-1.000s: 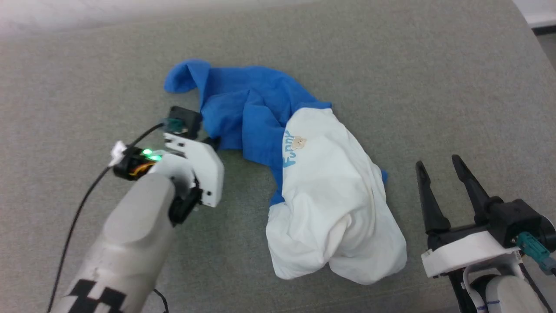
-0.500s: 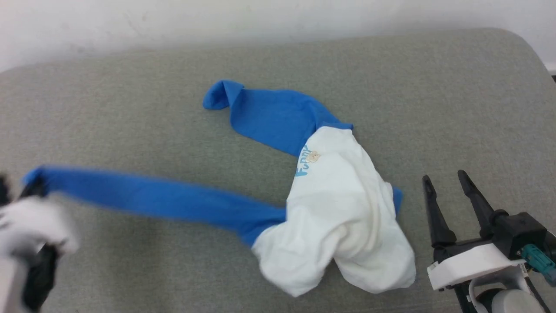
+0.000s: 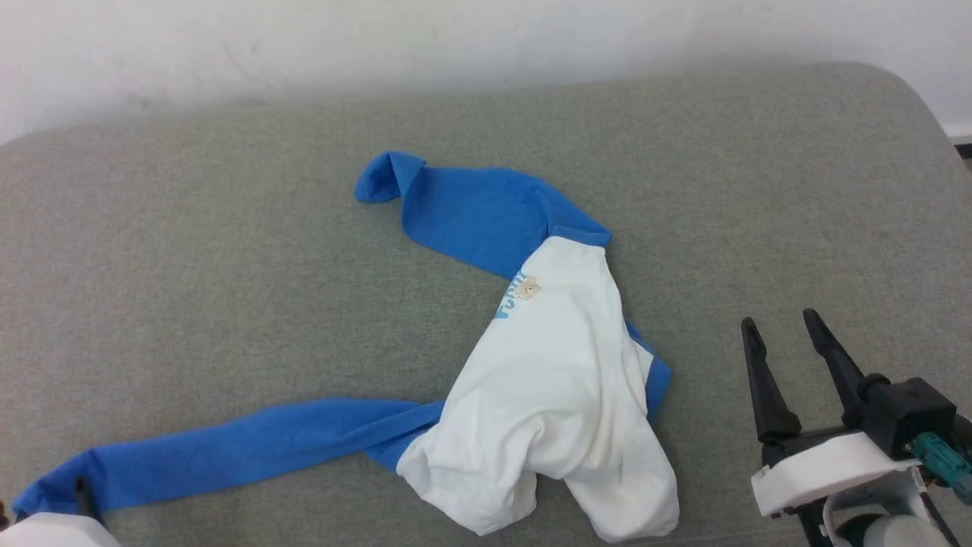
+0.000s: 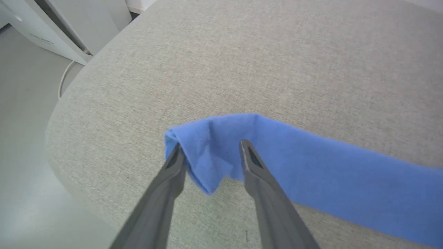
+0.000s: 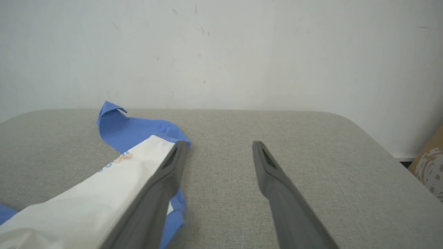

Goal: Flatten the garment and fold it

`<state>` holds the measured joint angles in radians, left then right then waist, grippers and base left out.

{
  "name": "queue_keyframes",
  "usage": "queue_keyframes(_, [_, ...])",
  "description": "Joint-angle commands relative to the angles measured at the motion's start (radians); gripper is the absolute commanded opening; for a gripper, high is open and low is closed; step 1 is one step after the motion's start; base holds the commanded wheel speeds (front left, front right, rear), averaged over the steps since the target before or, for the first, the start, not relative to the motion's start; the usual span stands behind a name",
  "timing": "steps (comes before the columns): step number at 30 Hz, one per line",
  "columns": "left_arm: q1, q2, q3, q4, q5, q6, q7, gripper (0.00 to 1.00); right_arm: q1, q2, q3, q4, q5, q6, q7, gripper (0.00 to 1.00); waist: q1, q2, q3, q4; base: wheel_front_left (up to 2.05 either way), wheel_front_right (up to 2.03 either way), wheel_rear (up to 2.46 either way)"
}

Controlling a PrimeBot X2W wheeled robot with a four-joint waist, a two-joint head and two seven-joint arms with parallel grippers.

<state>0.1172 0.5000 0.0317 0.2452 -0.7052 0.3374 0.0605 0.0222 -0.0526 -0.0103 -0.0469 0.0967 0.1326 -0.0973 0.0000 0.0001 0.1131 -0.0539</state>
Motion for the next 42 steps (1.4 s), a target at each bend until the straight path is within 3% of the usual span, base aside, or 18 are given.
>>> queue_keyframes(1, [-0.014,-0.012,-0.003,0.001,0.001,-0.014,-0.036,1.00,0.015,0.002,-0.006,-0.001,-0.004,-0.002,0.004,1.00,0.0000,-0.0001,-0.017,0.001,0.00,0.00,0.00])
queue_keyframes(6, [-0.050,-0.047,-0.052,-0.026,0.068,-0.070,-0.216,1.00,0.037,0.002,-0.017,-0.008,-0.010,-0.002,0.021,1.00,0.0000,-0.0001,-0.054,0.006,0.00,0.00,0.00])
queue_keyframes(9, [-0.063,-0.079,-0.091,-0.058,0.116,-0.081,-0.282,1.00,0.049,0.002,-0.021,-0.010,-0.012,-0.002,0.031,1.00,0.0000,-0.0001,-0.076,0.008,0.00,0.00,0.00])
queue_keyframes(24, [-0.057,-0.256,-0.222,-0.287,0.337,-0.134,-0.322,1.00,0.017,0.002,-0.047,0.065,-0.007,-0.002,0.052,1.00,0.0000,-0.0001,-0.065,0.045,0.00,0.00,0.00])
queue_keyframes(32, [-0.105,-0.296,-0.247,-0.294,0.410,-0.165,-0.322,1.00,-0.222,-0.008,-0.058,0.282,0.063,-0.002,0.130,1.00,0.0000,-0.0001,0.020,0.123,0.00,0.00,0.00])
queue_keyframes(42, [-0.198,-0.377,-0.261,-0.289,0.452,-0.232,-0.322,1.00,-0.637,-0.160,0.055,0.647,0.232,-0.002,0.371,1.00,0.0000,-0.0001,0.143,0.249,0.00,0.00,0.00])
